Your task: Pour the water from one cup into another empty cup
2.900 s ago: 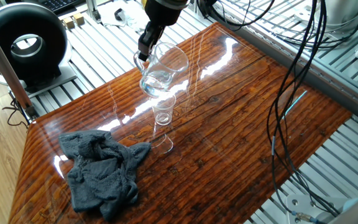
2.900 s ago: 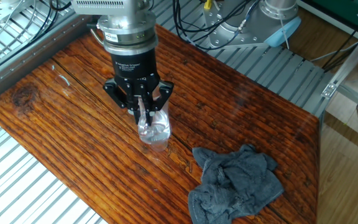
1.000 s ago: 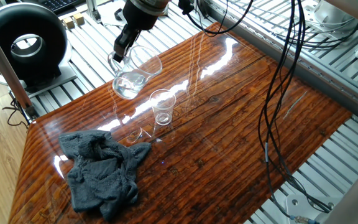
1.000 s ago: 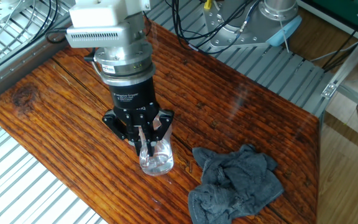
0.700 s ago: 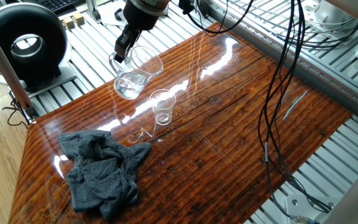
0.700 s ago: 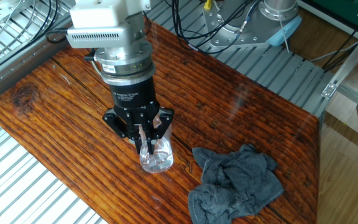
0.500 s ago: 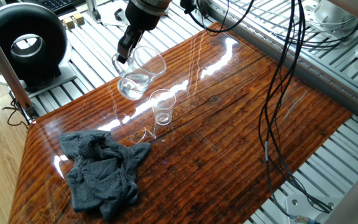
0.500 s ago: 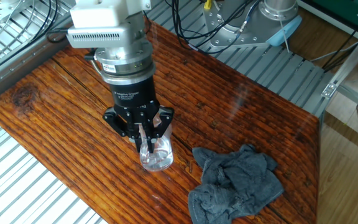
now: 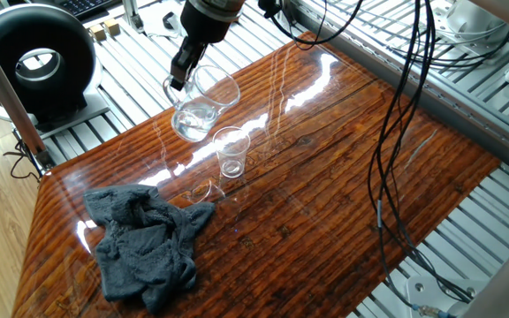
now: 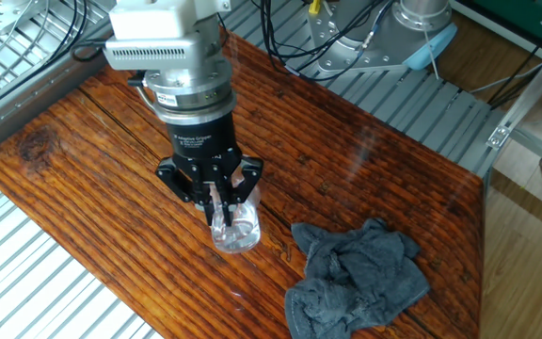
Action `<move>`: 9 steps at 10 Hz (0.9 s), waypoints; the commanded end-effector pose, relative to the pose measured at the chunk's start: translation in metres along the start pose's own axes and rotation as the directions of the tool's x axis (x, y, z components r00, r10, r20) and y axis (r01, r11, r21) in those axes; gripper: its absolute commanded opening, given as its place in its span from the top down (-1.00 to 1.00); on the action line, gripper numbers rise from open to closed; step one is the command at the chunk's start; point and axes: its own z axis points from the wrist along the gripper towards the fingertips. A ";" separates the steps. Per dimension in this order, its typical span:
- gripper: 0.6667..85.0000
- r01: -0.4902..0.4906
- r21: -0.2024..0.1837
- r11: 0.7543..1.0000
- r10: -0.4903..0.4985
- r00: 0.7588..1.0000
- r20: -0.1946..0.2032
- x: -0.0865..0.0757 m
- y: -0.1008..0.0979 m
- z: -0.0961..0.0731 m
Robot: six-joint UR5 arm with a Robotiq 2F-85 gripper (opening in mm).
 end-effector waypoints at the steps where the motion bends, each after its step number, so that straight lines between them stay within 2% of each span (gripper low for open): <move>1: 0.99 0.033 -0.024 0.999 -0.033 0.999 0.020 -0.005 0.006 0.000; 5: 0.99 0.094 -0.085 0.992 -0.087 0.993 0.077 -0.021 0.021 0.004; 9: 0.99 0.167 -0.100 0.981 -0.156 0.982 0.107 -0.028 0.024 0.008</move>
